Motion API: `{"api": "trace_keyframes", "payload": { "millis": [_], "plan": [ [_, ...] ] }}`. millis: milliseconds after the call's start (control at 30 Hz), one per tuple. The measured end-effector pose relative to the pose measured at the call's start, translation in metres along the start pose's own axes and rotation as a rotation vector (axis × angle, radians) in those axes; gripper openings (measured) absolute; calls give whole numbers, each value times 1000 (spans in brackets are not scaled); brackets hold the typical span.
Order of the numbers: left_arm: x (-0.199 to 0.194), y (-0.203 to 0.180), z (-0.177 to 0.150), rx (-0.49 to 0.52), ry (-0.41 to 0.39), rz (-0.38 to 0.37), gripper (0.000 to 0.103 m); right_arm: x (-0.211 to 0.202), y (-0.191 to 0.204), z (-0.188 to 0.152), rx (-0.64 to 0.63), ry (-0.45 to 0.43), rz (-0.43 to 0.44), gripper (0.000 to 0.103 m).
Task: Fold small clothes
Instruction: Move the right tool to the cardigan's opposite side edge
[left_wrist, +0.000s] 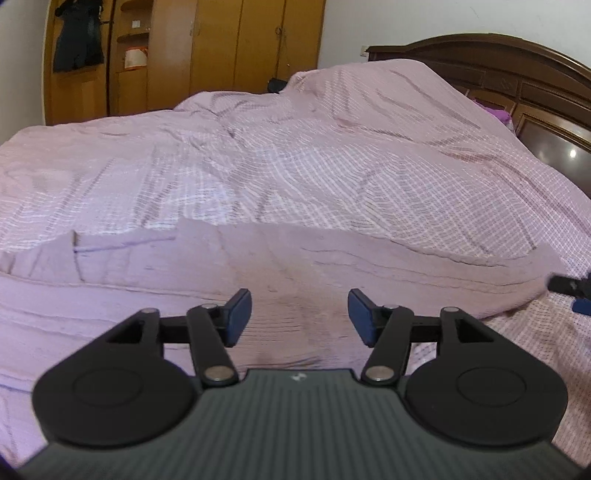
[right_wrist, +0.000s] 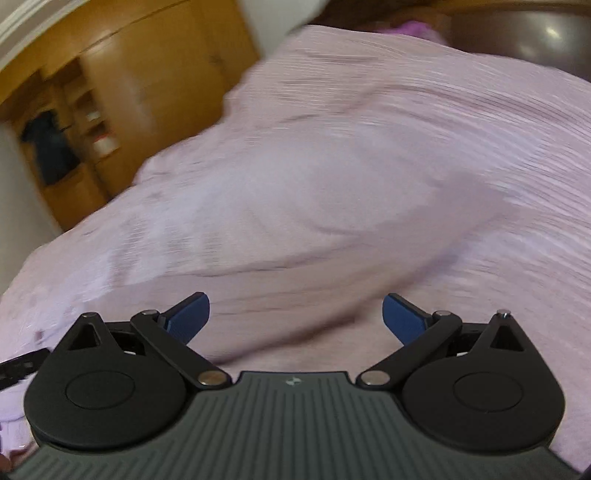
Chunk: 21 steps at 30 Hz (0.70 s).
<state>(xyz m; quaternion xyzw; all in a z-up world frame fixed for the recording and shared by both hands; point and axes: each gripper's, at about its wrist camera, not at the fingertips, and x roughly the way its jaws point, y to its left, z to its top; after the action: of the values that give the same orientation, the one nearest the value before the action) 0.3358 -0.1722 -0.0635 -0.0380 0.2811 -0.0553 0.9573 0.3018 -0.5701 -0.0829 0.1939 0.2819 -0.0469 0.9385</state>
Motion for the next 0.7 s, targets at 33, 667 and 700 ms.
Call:
{"api": "trace_keyframes", "payload": {
  "millis": [33, 667, 700],
  "plan": [
    [1, -4, 0, -6, -1, -11, 59, -2, -17, -1, 15, -4, -9, 103],
    [25, -43, -20, -14, -32, -23, 60, 59, -99, 13, 259, -44, 143, 94],
    [27, -41, -20, -11, -31, -21, 60, 62, -98, 14, 259, -48, 142, 94]
  ]
}}
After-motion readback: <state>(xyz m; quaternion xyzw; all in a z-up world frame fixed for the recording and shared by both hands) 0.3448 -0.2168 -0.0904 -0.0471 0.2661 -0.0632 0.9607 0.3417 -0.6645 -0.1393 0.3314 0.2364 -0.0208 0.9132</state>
